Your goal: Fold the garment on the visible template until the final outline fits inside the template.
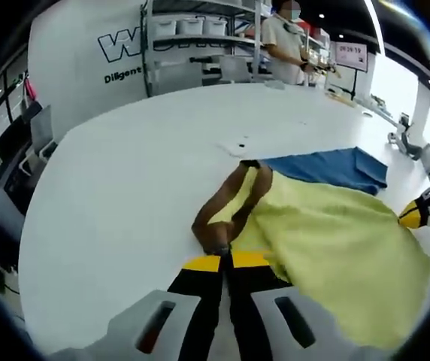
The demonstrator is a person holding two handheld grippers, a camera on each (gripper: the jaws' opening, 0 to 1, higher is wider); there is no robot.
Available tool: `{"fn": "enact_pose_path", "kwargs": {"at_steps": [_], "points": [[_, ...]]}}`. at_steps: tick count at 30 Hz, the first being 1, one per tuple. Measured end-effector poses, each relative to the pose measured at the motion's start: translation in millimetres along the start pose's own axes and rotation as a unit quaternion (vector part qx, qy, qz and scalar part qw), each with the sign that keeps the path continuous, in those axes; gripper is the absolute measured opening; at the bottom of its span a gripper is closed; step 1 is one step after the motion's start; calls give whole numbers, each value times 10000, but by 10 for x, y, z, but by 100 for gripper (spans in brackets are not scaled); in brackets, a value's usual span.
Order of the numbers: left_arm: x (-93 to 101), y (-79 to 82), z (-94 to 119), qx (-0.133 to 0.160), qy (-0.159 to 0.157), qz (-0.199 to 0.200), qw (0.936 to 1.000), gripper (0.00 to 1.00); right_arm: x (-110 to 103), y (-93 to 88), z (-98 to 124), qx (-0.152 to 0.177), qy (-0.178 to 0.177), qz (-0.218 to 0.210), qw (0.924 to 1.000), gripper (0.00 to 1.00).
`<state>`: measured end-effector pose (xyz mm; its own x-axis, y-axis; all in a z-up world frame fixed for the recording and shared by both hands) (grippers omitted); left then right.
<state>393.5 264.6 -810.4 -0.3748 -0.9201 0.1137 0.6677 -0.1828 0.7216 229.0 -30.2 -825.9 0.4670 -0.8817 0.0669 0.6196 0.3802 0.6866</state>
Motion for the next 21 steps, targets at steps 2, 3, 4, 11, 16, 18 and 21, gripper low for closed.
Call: {"fn": "enact_pose_path", "kwargs": {"at_steps": [2, 3, 4, 11, 16, 18, 21], "points": [[-40, 32, -2, 44, 43, -19, 10000, 4, 43, -22, 34, -19, -26, -18, 10000, 0], [-62, 50, -4, 65, 74, -13, 10000, 4, 58, -36, 42, -46, -27, -19, 10000, 0], [-91, 73, -12, 80, 100, -10, 9999, 4, 72, -51, 51, -70, -34, -23, 10000, 0], [-139, 94, -101, 15, 244, -157, 9996, 5, 152, -69, 76, -87, -94, -45, 9999, 0], [-124, 65, -53, 82, 444, -349, 9984, 10, 118, -48, 54, -52, -98, 106, 9999, 0], [-123, 62, -3, 176, 398, -170, 9989, 12, 117, -31, 78, 81, -89, -28, 9999, 0], [-64, 21, 84, 193, 184, 154, 9995, 19, 113, -27, 122, 204, -34, -270, 9994, 0]]}}
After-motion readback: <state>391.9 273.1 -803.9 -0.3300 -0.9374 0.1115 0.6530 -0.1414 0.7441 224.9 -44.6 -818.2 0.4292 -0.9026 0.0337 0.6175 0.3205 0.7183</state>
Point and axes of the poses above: the point that each gripper's makers call its tool centre point, and the gripper's own axes: z roughly backward along the fingers, x roughly to its right, y roughly out of its top, the point moved 4 cm from there along z, roughly backward along the fingers, and after that the axes turned 10 degrees about z, right-handed, at the moved point
